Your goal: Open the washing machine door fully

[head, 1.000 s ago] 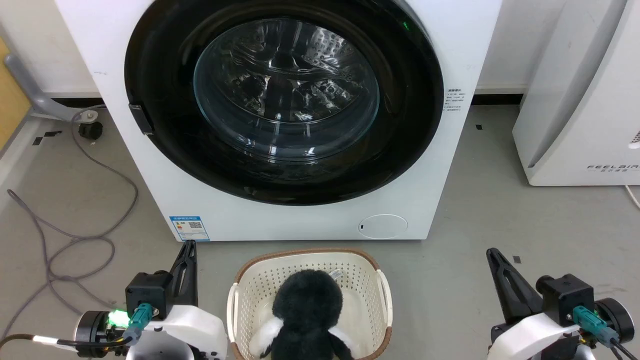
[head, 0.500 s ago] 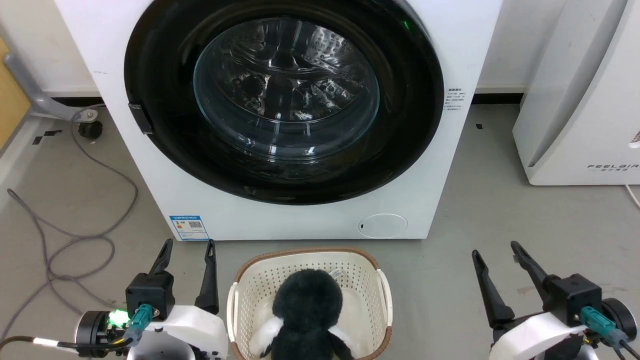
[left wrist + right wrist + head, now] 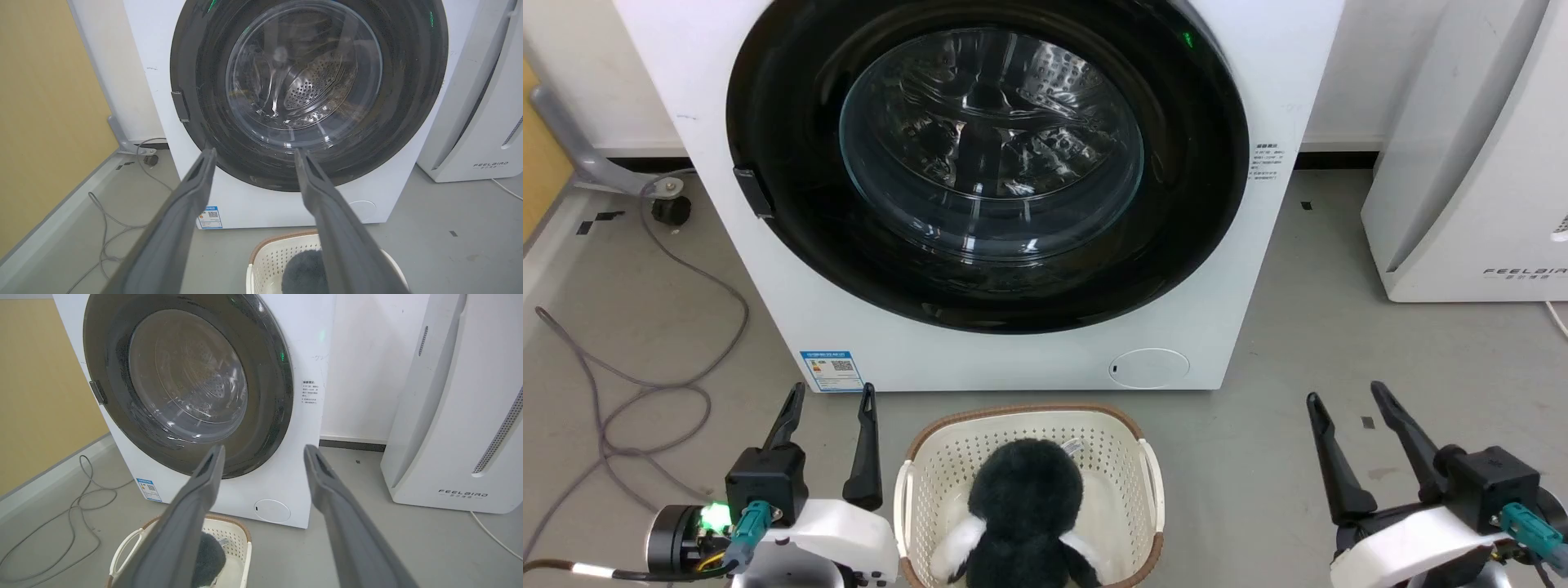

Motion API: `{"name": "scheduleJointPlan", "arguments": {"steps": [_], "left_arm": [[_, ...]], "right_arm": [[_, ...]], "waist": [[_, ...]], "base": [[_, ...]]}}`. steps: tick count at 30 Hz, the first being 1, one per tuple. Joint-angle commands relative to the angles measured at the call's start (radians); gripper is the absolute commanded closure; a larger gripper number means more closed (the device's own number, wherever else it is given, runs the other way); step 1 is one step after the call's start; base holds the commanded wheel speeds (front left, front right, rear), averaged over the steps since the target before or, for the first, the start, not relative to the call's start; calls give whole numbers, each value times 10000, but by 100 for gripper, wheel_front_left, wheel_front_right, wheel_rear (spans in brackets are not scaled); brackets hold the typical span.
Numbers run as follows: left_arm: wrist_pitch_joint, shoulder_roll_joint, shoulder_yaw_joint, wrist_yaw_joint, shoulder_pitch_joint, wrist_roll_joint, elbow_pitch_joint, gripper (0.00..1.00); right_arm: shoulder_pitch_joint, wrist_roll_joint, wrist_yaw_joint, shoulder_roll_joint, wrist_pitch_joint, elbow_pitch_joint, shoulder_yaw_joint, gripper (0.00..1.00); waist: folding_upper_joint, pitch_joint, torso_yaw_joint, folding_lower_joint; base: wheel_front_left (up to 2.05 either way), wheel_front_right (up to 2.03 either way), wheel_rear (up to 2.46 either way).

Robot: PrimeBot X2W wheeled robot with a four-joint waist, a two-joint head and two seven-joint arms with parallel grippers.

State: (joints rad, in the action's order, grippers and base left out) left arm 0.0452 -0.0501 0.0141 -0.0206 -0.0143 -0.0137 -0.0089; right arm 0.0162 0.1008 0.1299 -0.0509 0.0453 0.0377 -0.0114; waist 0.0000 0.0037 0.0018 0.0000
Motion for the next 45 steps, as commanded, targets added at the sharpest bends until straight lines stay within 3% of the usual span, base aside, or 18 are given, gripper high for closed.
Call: {"name": "scheduleJointPlan", "arguments": {"steps": [1,13,14,15,17,24,30,34,45], "left_arm": [[88,-2,3,-79,29,-96,-74,0],[340,-2,90,-211,37,-153,-163,0],[360,-2,98,-222,40,-160,-169,0],[381,-2,102,-233,43,-169,-174,0],[423,-2,105,-250,48,-184,-184,0],[569,-1,78,-295,64,-223,-214,0],[695,-1,81,-325,68,-231,-222,0],[778,-1,91,-346,45,-238,-243,0],[987,-1,72,-379,-212,-231,-365,0]], "right_arm": [[96,183,2,1,90,100,-30,0],[115,700,2,2,342,261,-47,0],[122,747,2,2,362,270,-26,71],[136,842,3,2,383,272,-7,100],[162,1454,3,2,424,240,-60,100],[207,5909,3,3,571,-13,-34,100],[251,8783,3,3,147,-50,-45,100],[155,9929,4,3,-316,-288,-354,100],[-1233,11198,4,-224,-898,-1478,-1279,100]], "waist": [[0,4,3,0],[0,6,63,0],[0,7,69,0],[0,7,75,0],[0,7,83,0],[0,21,116,0],[0,48,141,0],[0,109,175,0],[0,666,314,0]], "base": [[0,0,0],[0,0,0],[0,0,0],[0,0,0],[0,0,0],[0,0,0],[0,0,0],[0,0,0],[0,0,0]]}}
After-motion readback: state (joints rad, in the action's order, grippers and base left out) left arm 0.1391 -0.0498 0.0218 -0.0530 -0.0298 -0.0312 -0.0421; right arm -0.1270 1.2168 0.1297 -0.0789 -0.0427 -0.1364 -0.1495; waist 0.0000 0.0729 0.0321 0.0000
